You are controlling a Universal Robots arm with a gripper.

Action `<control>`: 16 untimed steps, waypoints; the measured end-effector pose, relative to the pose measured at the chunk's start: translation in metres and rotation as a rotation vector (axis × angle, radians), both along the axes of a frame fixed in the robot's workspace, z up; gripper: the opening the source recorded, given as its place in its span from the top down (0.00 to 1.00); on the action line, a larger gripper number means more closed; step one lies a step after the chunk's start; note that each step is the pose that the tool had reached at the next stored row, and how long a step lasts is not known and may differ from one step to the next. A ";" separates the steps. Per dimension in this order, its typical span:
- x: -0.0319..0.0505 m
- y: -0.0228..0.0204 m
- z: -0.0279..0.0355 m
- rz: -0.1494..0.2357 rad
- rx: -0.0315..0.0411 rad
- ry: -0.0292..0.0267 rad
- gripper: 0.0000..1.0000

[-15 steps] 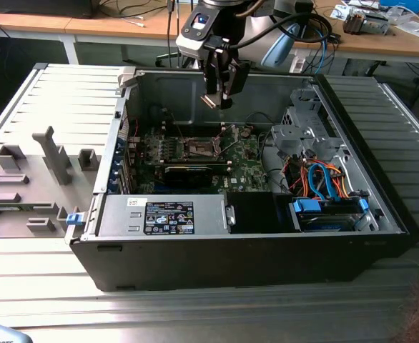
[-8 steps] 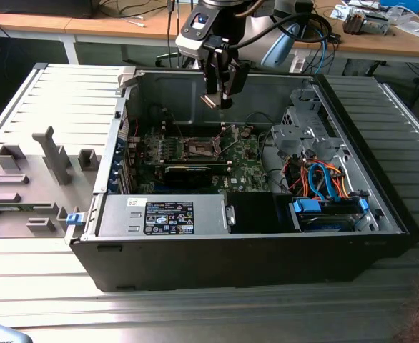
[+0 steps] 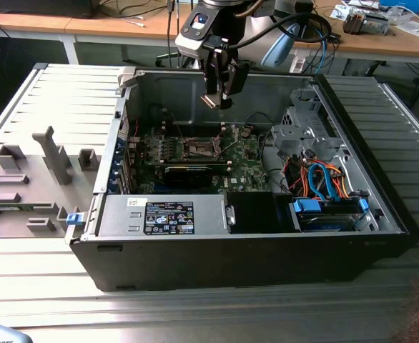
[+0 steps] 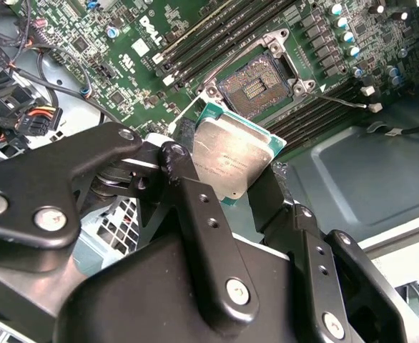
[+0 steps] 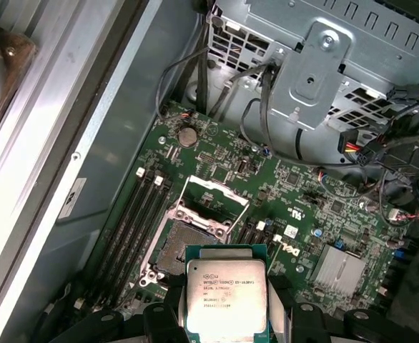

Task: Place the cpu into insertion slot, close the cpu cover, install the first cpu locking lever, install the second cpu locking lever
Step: 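Place the cpu into insertion slot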

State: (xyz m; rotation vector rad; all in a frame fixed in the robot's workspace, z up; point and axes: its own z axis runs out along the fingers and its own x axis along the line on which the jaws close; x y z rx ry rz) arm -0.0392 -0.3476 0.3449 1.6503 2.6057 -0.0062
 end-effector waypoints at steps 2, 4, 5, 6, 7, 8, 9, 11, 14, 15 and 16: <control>0.0000 0.0000 0.0000 -0.003 0.0000 0.0000 0.45; 0.0000 0.0000 0.0000 -0.006 0.0000 0.0000 0.45; 0.0000 0.0000 0.0000 -0.008 0.0000 0.0000 0.45; 0.0000 0.0000 0.0000 -0.008 0.0000 0.0000 0.45; 0.0000 0.0000 0.0000 -0.009 0.0000 0.0000 0.45; 0.0000 0.0000 0.0000 -0.010 0.0000 0.0000 0.45; 0.0000 0.0000 0.0000 -0.011 -0.0001 0.0000 0.45; 0.0000 0.0000 0.0000 -0.012 0.0000 0.0000 0.45; 0.0000 0.0000 0.0000 -0.015 0.0000 0.0000 0.45; 0.0000 0.0000 0.0000 -0.016 0.0000 0.0000 0.45; 0.0000 0.0000 0.0000 -0.017 0.0000 0.0001 0.45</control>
